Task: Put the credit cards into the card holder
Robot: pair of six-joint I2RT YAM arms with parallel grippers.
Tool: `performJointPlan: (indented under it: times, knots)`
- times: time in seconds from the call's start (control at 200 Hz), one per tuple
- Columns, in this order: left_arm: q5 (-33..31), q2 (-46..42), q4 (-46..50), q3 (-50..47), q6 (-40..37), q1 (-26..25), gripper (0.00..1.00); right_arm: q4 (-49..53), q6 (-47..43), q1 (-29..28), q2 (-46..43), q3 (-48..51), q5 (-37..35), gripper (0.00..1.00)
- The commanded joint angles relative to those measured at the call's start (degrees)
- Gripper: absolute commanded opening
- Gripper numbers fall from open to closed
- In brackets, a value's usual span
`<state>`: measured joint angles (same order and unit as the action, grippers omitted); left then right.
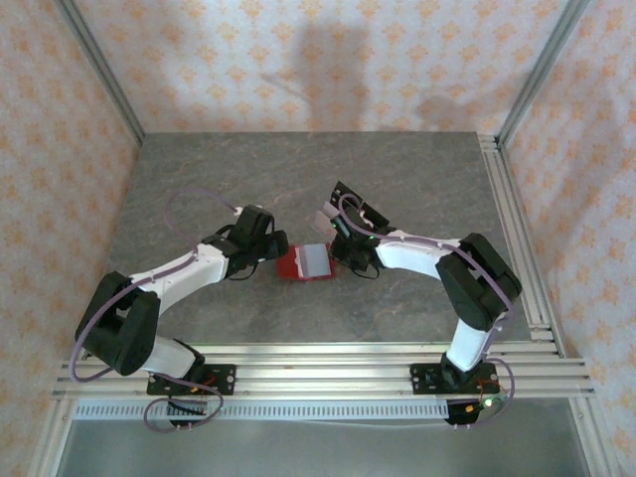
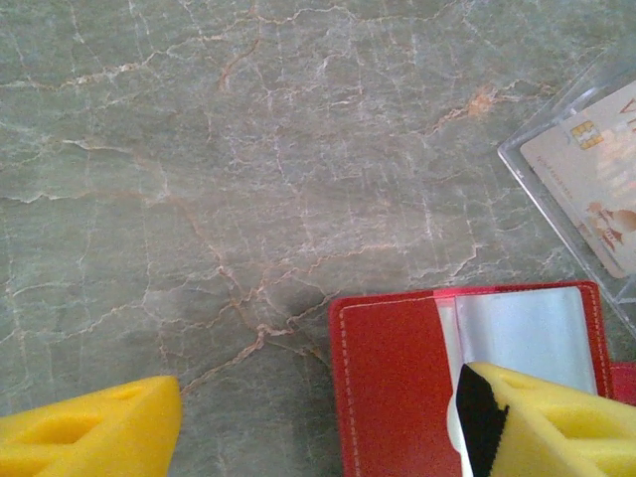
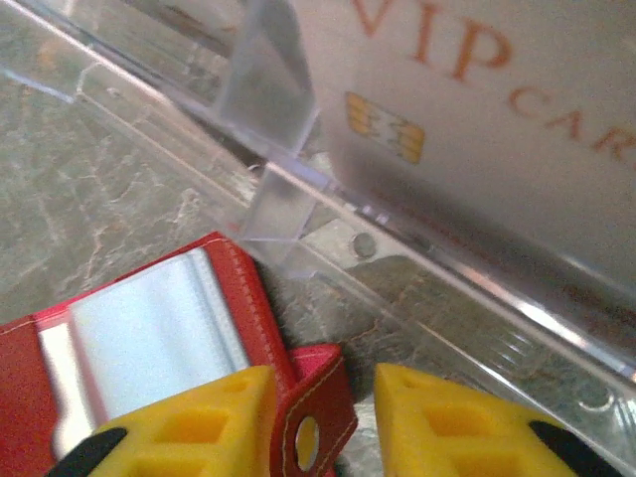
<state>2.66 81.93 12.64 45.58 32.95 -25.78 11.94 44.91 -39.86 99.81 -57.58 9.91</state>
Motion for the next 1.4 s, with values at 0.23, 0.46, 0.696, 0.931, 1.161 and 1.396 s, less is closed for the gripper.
performJointPlan:
  times: [0.23, 0.46, 0.696, 0.931, 1.161, 1.396]
  knots:
    - [-2.21, 1.62, 2.12, -2.93, 0.28, -1.86, 0.75, 7.09, -8.89, -0.66, -9.03, -4.97, 2.62, 0.4]
    - [-3.89, 2.87, 2.89, -3.48, 1.05, -2.81, 0.73, 6.25, -14.12, -1.43, -1.77, -11.72, 12.67, 0.41]
    - [-5.36, 3.5, 4.15, -3.83, 1.16, -3.18, 0.68, 7.78, -17.28, -1.98, 6.62, -16.91, 13.53, 0.41]
    - [-5.61, 4.8, 3.39, -3.6, 0.93, -3.24, 0.67, 9.16, -20.38, -1.98, 10.13, -17.63, 10.21, 0.42]
    - [-5.82, 5.65, 3.07, -3.44, 0.46, -3.22, 0.67, 9.81, -21.31, -1.98, 12.1, -18.03, 8.99, 0.44]
    - [-5.64, 6.05, 2.82, -3.06, 0.19, -3.28, 0.67, 10.28, -21.74, -1.96, 12.71, -18.15, 8.37, 0.47]
